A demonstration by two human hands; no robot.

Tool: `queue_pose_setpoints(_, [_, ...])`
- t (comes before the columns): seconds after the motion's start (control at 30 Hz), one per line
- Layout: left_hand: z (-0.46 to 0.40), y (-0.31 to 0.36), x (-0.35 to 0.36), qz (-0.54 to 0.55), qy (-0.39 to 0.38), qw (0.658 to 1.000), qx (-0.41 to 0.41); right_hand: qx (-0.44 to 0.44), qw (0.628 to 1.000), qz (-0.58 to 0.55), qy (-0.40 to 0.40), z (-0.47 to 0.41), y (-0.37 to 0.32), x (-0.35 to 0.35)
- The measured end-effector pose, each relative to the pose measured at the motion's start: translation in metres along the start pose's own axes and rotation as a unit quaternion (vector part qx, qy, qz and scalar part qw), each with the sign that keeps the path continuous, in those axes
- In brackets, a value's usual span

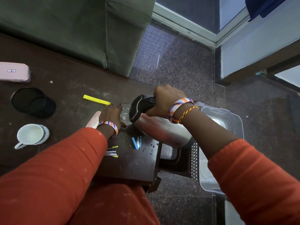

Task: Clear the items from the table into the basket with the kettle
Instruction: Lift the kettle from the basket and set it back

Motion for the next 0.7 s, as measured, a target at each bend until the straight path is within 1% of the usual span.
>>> queue_pose_setpoints(0.33, [0.0000, 0.0007, 0.0007, -0.015, -0.004, 1.000, 0.000, -0.003, 1.000, 0.000, -0.004, -0.0004, 0.0006, 0.0014])
queue_pose_setpoints(0.7, [-0.0011, 0.0019, 0.0007, -0.031, 0.001, 0.999, 0.009, 0.006, 1.000, -0.010, 0.010, -0.0021, 0.0032, 0.0044])
Point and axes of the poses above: each hand's wrist, its own z-axis away from the middle knuckle, its own x-axis out of the palm, y = z × x, the point moved 10 cm from there along -z, towards the middle knuckle, and after that the axes turned 3 degrees about z, right-handed, at the moved point
